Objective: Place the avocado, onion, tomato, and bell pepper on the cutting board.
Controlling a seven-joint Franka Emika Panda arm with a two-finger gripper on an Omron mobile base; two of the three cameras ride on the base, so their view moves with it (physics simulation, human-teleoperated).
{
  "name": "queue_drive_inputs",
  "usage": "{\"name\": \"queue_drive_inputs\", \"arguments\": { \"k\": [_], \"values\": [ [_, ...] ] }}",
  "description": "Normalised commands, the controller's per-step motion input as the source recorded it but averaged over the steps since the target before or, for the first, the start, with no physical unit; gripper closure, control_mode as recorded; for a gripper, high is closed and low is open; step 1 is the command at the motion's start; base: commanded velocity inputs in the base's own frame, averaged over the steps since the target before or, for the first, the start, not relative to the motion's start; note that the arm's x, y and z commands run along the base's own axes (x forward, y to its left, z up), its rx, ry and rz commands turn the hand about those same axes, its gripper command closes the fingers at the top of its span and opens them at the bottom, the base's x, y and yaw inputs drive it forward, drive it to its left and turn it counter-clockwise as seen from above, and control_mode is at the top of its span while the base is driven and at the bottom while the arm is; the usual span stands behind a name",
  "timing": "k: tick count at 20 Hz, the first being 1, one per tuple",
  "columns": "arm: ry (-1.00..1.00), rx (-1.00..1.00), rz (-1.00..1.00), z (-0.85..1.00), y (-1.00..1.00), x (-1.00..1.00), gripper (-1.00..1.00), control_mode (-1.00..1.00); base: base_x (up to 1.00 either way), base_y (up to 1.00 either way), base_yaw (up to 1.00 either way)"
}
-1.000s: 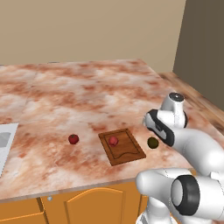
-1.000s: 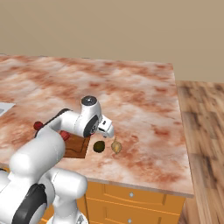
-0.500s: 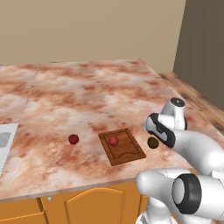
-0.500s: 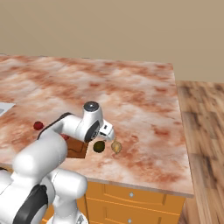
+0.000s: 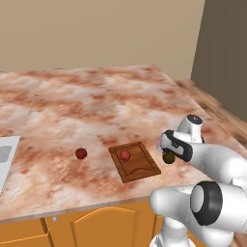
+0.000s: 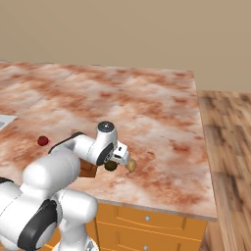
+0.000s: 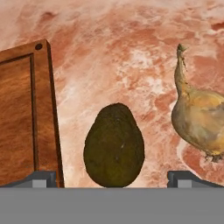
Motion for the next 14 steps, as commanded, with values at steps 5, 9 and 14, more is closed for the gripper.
{"name": "queue_drive_inputs", "arguments": {
  "k": [5, 9, 14],
  "values": [
    [0.05, 0.0, 0.06, -0.21, 0.0, 0.11, -1.0, -1.0, 0.0, 0.0, 0.0],
    [0.02, 0.0, 0.06, -0.18, 0.0, 0.21, -1.0, -1.0, 0.0, 0.0, 0.0],
    [0.0, 0.0, 0.08, -0.15, 0.0, 0.22, -1.0, -1.0, 0.0, 0.0, 0.0]
  ]
}}
